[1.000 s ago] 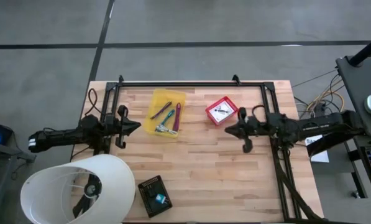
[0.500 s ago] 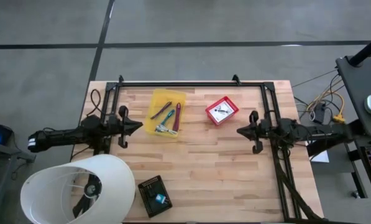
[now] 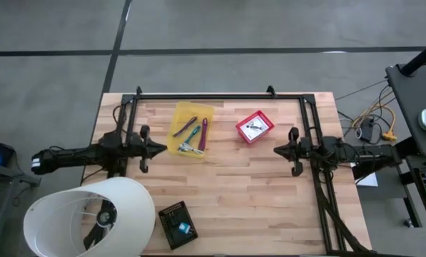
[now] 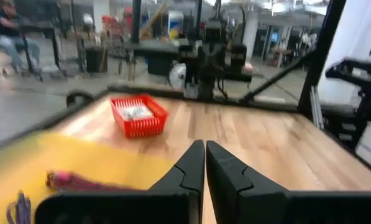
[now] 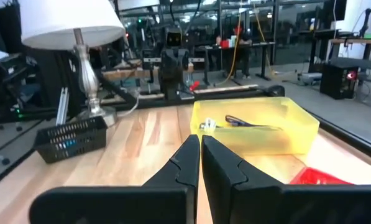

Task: Pick and place items into bin
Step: Return to Home Position

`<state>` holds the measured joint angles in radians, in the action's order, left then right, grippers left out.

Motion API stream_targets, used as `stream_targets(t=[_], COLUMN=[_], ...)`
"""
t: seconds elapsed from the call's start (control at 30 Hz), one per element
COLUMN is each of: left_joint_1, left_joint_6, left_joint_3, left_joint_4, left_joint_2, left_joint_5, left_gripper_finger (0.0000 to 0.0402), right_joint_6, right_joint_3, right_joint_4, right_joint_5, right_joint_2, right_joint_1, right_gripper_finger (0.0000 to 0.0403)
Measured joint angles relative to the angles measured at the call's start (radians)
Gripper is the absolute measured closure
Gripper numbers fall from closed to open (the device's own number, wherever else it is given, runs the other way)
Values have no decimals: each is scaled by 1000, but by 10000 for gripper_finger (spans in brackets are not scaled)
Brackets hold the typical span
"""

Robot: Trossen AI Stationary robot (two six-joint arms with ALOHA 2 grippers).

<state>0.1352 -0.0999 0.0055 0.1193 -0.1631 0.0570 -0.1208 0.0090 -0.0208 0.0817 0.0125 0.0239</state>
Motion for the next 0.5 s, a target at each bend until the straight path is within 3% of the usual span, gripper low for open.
stream_targets(t=[0.5], left_joint_1=[-1], left_joint_6=[1], left_joint_3=[0], left_joint_4=[-32], left_joint_2=[7], left_joint_5=[15], left_gripper_finger=[402], right_joint_6=[-12], right_joint_3=[0], right_joint_4=[-3], right_joint_5=[21], right_joint_2=[30], right_joint_1=[0], right_gripper_finger=[394])
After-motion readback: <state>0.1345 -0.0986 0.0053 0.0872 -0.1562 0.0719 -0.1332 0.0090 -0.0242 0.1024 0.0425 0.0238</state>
